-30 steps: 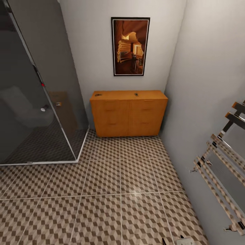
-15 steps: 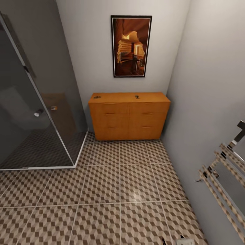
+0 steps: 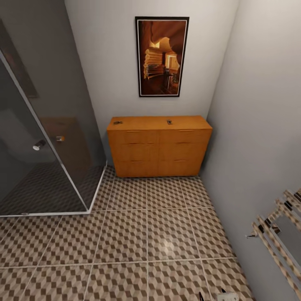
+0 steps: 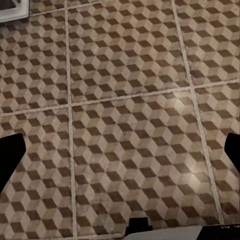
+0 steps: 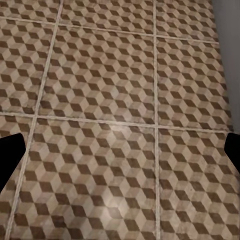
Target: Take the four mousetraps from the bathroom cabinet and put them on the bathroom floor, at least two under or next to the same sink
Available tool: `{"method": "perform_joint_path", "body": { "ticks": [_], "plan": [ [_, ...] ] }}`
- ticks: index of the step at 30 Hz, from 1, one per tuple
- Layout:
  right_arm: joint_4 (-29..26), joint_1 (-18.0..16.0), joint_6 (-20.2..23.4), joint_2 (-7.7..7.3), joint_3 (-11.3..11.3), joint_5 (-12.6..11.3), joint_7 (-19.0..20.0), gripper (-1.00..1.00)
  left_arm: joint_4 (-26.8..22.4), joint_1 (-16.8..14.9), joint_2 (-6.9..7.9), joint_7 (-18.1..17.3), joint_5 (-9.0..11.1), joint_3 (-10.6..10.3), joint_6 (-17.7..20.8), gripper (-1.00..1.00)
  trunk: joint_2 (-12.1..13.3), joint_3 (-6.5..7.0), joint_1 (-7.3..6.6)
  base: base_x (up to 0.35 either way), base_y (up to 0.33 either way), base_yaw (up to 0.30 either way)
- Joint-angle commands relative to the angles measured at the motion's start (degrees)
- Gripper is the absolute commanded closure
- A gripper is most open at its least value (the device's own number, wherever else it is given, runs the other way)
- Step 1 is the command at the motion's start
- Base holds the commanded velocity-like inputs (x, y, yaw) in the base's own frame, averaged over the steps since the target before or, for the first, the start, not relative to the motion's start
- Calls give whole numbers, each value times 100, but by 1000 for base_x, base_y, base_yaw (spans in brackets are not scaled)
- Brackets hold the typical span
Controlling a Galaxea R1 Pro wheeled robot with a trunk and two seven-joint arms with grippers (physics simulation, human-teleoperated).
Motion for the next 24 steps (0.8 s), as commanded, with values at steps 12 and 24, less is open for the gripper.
{"method": "perform_joint_path", "body": {
  "ticks": [12,24],
  "plan": [
    [10,-4,-60,0,54,-26,-7,-100,27,-10,-5,16,36,-49,-34,-100,-10,-10,6,241,0,0],
    [53,-4,-254,0,55,-25,-7,-100,23,-10,-5,16,36,-49,-34,-100,-10,-10,6,231,0,0]
  ]
}}
